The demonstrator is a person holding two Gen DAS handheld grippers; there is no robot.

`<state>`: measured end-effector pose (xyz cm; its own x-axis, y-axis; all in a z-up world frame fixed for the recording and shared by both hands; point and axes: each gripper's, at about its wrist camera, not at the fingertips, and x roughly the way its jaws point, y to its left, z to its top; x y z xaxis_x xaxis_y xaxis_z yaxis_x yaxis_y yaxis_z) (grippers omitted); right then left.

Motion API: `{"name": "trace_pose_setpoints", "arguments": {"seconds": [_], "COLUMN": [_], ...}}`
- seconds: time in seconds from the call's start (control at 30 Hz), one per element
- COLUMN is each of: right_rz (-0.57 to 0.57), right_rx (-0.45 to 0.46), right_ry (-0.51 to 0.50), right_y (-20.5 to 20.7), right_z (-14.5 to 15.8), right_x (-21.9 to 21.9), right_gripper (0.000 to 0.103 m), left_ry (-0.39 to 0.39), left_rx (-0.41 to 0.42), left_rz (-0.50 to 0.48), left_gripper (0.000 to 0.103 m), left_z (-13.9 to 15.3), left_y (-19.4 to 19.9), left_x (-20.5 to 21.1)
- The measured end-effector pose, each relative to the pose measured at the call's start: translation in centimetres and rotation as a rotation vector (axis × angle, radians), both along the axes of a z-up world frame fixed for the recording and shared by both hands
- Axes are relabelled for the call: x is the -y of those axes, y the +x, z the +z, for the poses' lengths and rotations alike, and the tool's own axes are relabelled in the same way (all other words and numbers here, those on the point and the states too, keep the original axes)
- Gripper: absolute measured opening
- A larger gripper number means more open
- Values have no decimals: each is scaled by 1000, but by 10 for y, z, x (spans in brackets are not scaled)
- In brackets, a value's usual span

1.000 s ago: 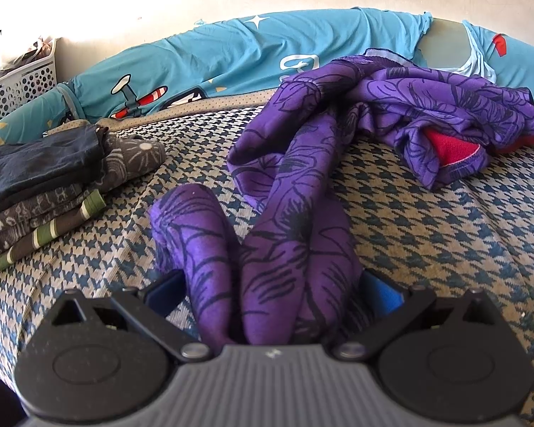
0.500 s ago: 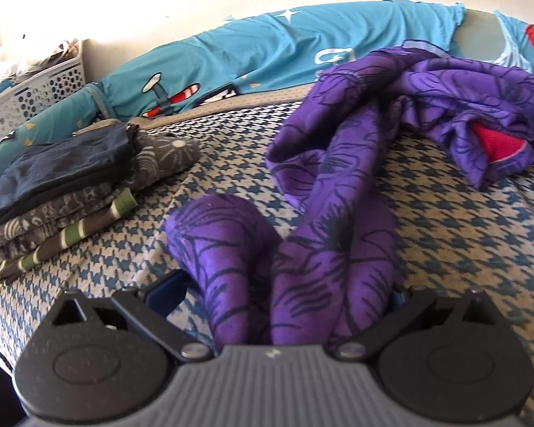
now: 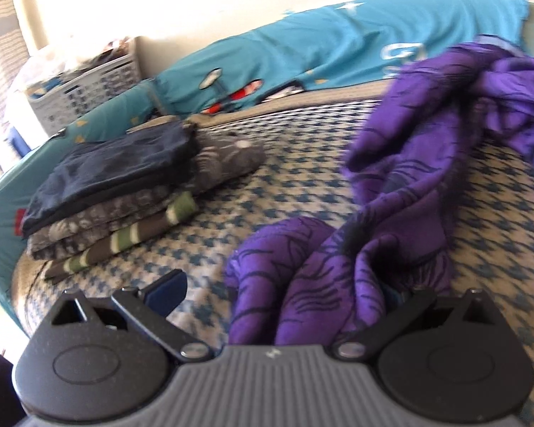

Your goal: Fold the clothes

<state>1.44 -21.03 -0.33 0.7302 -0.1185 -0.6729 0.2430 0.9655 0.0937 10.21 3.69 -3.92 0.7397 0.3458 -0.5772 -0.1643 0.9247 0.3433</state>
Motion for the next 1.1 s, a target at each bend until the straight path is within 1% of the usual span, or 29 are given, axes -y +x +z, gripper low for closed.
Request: {"name": "trace_pose_setpoints", "arguments": {"seconds": [0.1,0.23,0.27,0.43,0.47,0.53,0.57,0.63,0.7,0.8,0.87,0.93,1.1], "right_rz": [1,1,1,-5,-5,-8,-10,-14,-16,-1,20,46,97], "right_rx": [0,-1,0,1,1,3,3,4,4,2,3,4,14], "right_ry": [-1,-8,-8,-5,-4,4,10,22,37,42,48,56,41], "right_y": [0,0,0,2,1,1,0,0,0,2,6,10,27], "right_z": [0,-1,-1,-1,-1,0,0,1,2,4,7,11,25], "right_x": [1,0,0,1,1,2,3,6,7,8,8,9,16], "right_gripper": [35,35,35,36,36,36,36,36,36,36,36,36,37], "left_ry": [-10,-2,-14,-69,-106,-204,-238,-293,-322,-335,-337,-320,-278], "left_rx": [-1,6,5,3,10,20,25,51,67,49,32,18,22], "left_rz": [73,155,172,190,187,180,177,158,114,25,-30,-69,-171], "left_gripper": [103,103,103,103,103,103,103,103,103,103,103,103,103], "left_z": [1,3,3,11,15,24,28,38,47,56,59,61,70], "left_y": [9,14,14,9,7,2,2,-3,-6,-8,-9,-8,-6], "left_x": [-13,-27,-31,-40,-43,-52,-55,-59,-56,-44,-36,-26,-1]}}
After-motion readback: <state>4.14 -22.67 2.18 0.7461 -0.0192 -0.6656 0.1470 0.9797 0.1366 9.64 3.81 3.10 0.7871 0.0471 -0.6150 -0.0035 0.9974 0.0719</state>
